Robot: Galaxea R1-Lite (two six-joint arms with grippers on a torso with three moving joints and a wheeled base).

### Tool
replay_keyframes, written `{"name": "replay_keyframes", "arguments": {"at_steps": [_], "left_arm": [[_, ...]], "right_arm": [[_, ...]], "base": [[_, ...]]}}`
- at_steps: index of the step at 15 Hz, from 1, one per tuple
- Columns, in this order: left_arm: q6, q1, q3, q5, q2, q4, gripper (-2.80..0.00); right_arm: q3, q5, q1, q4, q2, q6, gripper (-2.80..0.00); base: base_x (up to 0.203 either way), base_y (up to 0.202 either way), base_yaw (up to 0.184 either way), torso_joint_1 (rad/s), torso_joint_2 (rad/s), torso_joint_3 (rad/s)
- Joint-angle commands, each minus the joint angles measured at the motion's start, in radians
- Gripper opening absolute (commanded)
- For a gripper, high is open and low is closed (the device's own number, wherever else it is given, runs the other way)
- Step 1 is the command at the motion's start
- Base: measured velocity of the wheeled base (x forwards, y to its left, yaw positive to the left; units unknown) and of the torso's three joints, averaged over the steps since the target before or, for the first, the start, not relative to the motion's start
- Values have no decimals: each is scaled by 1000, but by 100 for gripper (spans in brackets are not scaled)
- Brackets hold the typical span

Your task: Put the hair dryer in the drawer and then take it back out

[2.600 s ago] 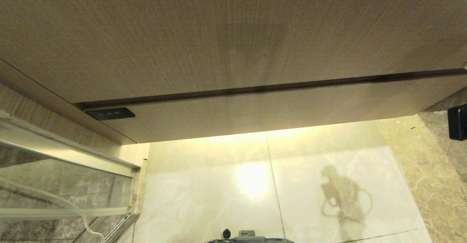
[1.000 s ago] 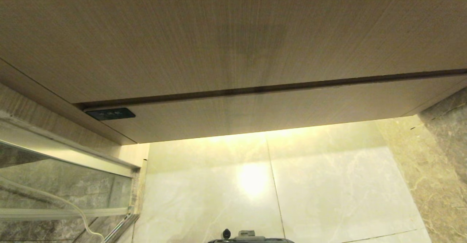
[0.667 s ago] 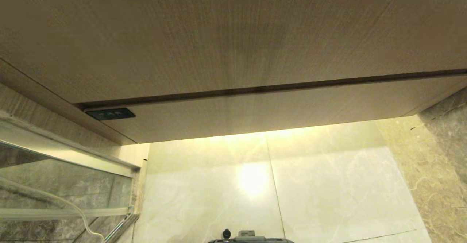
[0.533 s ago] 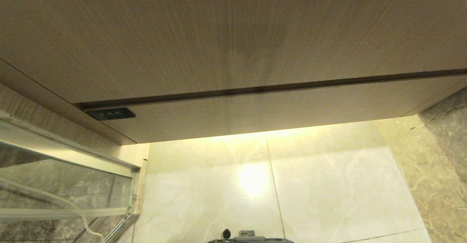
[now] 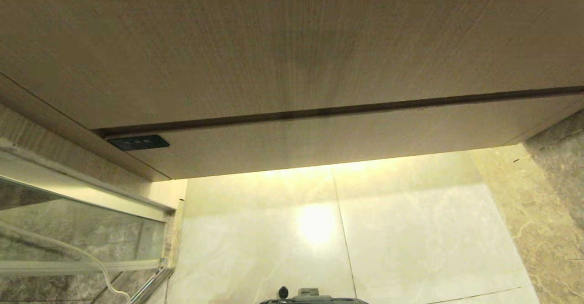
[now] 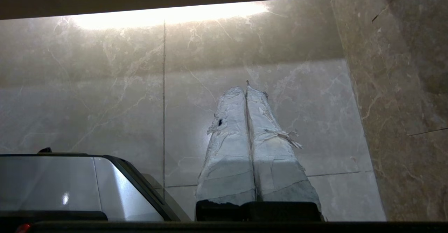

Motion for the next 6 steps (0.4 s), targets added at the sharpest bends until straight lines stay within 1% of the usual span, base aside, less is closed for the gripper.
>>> {"name": "replay_keyframes", "arguments": {"at_steps": [1,6], "left_arm": [[0,0,0,0,-2,-1,-280],[0,0,1,0,0,1,-280]], "right_arm": [[0,0,0,0,4,3,-280],[0,0,0,0,3,4,-280]], "base": [[0,0,0,0,0,0],[0,0,0,0,0,0]]}}
